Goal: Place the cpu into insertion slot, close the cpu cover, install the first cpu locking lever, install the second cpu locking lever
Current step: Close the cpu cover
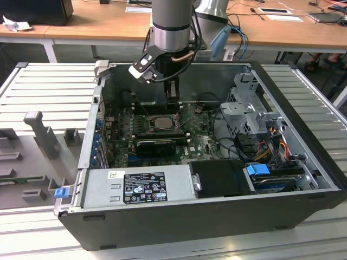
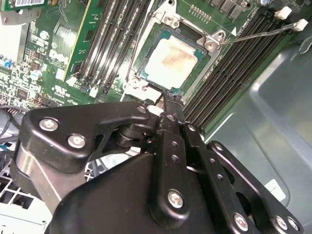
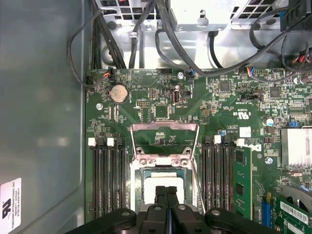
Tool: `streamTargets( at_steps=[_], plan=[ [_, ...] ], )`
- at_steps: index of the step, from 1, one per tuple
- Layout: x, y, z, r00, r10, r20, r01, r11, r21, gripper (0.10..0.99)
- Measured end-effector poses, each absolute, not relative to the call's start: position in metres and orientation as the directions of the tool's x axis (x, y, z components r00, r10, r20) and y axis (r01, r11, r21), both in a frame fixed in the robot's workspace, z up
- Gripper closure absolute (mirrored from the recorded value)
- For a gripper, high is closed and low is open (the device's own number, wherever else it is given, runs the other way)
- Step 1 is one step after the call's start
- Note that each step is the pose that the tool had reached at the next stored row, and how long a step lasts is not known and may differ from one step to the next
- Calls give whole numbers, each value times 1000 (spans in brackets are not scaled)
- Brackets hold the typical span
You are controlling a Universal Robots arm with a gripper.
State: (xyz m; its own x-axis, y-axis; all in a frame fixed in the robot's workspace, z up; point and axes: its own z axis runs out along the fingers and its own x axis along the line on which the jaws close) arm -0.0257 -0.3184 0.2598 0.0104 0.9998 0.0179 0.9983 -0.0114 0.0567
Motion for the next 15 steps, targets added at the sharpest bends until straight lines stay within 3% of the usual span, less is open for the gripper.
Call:
streamTargets(
  at_steps=[15],
  plan=[
    [-19,-318,260,9,1000,18,998,-10,57,980]
  ],
)
